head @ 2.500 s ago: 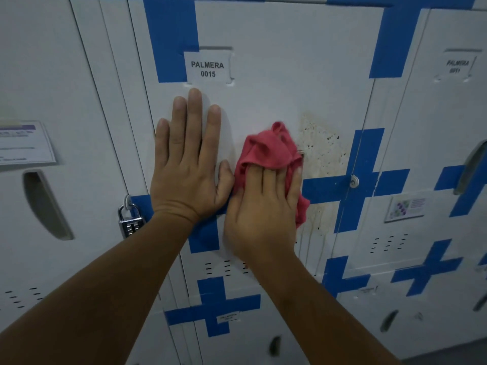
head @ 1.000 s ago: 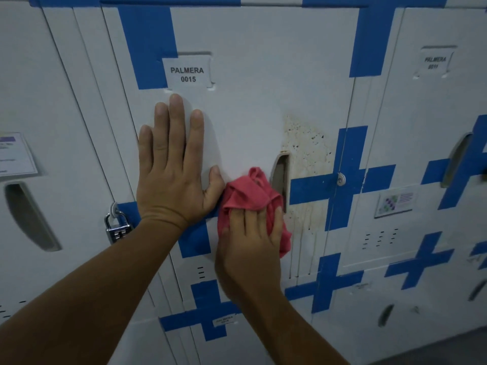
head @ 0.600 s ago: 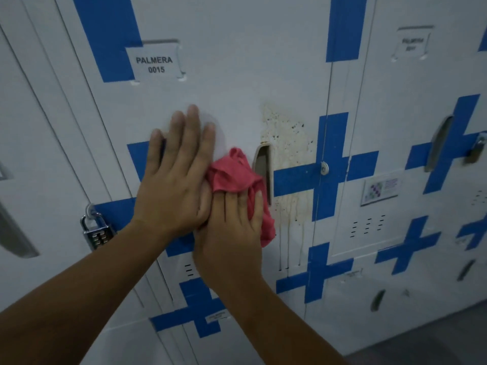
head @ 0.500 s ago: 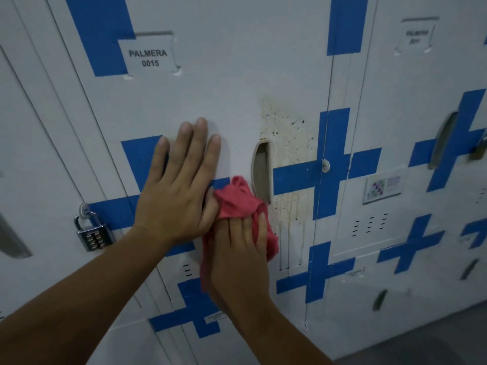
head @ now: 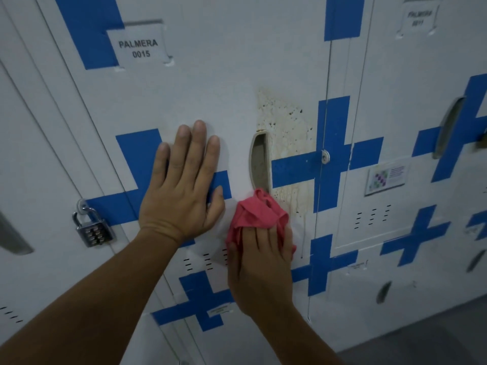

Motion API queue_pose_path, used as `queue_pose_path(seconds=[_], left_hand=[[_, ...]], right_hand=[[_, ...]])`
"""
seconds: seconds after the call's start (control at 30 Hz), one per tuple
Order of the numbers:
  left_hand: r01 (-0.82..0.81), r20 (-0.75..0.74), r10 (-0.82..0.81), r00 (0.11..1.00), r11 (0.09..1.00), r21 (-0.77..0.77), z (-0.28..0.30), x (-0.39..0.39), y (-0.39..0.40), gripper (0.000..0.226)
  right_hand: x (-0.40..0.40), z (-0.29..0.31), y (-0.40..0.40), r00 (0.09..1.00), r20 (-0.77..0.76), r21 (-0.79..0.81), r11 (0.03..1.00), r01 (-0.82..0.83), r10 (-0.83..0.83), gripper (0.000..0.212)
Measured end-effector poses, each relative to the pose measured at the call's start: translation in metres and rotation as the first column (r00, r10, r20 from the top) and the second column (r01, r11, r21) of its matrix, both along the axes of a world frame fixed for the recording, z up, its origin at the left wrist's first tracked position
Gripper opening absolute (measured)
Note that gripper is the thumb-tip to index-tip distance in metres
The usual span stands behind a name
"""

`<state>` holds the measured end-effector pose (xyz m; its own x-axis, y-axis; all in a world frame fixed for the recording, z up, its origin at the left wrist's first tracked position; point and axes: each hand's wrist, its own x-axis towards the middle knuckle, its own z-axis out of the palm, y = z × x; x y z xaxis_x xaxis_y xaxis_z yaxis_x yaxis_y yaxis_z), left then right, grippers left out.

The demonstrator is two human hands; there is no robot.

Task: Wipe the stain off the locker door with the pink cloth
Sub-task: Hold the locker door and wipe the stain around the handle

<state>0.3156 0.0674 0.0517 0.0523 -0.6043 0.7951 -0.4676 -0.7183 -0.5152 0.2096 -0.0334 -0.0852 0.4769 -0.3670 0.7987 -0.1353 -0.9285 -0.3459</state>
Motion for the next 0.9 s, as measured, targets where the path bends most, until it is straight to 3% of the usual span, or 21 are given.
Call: queue_pose_path(seconds=[0.17,0.23,0.37,0.57,0.77,0.9], left_hand=[[0.0,-0.014,0.0,1.0,1.0,-0.006,-0.002,-0.001,-0.001,0.078],[0.005,-0.021,-0.005,1.0,1.0,-0.002,-0.001,-0.001,-0.001,0.078],[0.003,-0.014,-0.003,1.0,1.0,-0.004,-0.001,0.0,0.0,0.077],[0.007,-0.005,-0.007,1.0,1.0,-0.008,-0.002,0.001,0.0,0.076],[-0.007,-0.018,0.007,1.0,1.0,-0.008,-0.001,-0.001,0.0,0.076],[0.0,-0.015,0.0,1.0,1.0,-0.016,-0.002,-0.001,0.0,0.076]], right_hand=[[-0.01,0.023,-0.003,0.986,-0.13,0.428,0.903,-0.037,0.101,0.05],[-0.005,0.035,-0.009,0.993,-0.079,0.548,0.836,-0.027,0.084,0.047],[0.0,0.059,-0.007,0.997,-0.066,0.576,0.815,0.065,-0.033,0.058],[-0.006,0.06,0.028,0.949,-0.204,0.687,0.726,-0.035,0.239,0.066],[-0.003,0.061,-0.017,0.983,-0.184,0.537,0.835,0.121,-0.024,0.063],[-0.01,0.07,-0.007,0.98,-0.195,0.581,0.809,0.088,0.034,0.064]])
